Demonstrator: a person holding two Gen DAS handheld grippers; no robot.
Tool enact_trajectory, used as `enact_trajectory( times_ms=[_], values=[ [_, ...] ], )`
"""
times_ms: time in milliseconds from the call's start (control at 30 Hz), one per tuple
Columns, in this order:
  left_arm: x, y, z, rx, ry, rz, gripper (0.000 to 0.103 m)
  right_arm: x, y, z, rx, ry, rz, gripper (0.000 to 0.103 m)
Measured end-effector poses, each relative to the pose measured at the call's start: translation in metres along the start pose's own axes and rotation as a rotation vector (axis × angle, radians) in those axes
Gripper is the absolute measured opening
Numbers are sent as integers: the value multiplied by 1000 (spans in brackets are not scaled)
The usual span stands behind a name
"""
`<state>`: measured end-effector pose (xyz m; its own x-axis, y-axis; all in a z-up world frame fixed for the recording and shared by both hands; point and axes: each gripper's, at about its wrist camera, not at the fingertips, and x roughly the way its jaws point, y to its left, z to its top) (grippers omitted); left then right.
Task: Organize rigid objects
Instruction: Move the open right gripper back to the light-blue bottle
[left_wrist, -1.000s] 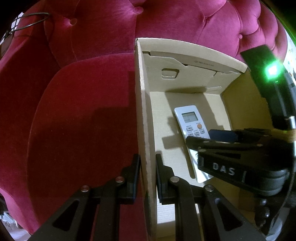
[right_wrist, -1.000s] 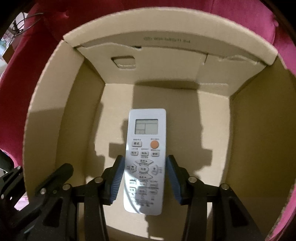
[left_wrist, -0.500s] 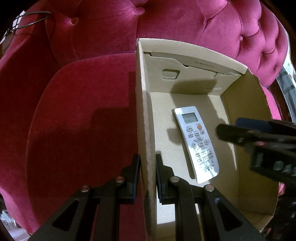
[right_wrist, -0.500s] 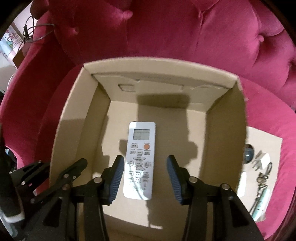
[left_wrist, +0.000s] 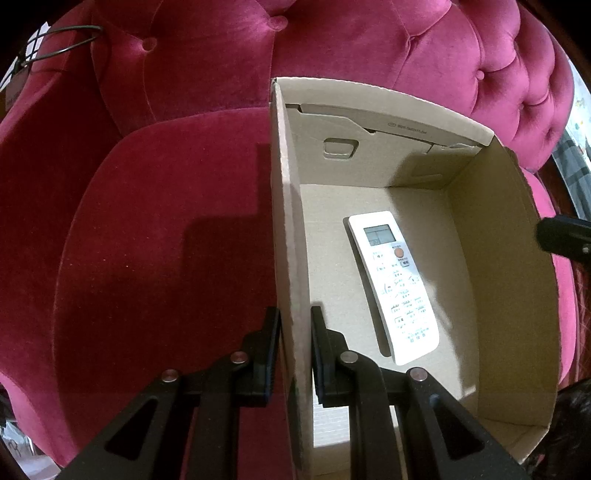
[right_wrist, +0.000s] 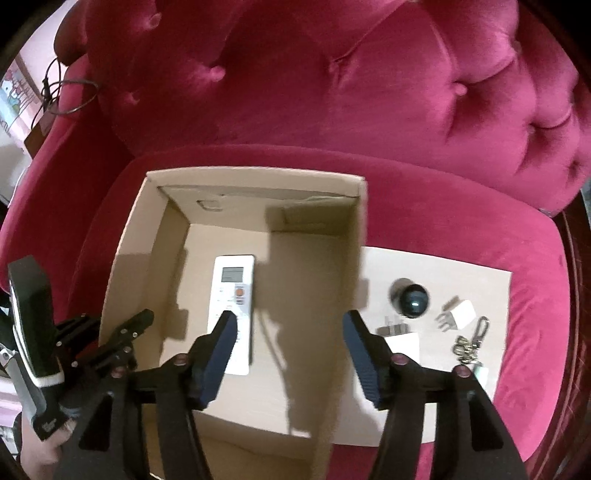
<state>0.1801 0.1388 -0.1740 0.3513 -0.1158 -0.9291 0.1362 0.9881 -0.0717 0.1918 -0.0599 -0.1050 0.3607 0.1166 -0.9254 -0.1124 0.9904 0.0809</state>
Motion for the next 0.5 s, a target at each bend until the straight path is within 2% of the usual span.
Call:
enact_trajectory(
  times_ms=[67,300,367,500],
  values=[
    [0,-1,0,1,1,-1,17,-7,-9,-2,11,-9,-9,78],
    [-1,-2,-1,4,0,5,17,-20,-43,-9,46,-25,-58,92],
    [-1,-3,0,4,0,5,17,-23,-53,-12,56,-35,-71,98],
    [-1,-3,0,6,0,8,17,-30,-74,-19,87,-50,-78,101]
  ],
)
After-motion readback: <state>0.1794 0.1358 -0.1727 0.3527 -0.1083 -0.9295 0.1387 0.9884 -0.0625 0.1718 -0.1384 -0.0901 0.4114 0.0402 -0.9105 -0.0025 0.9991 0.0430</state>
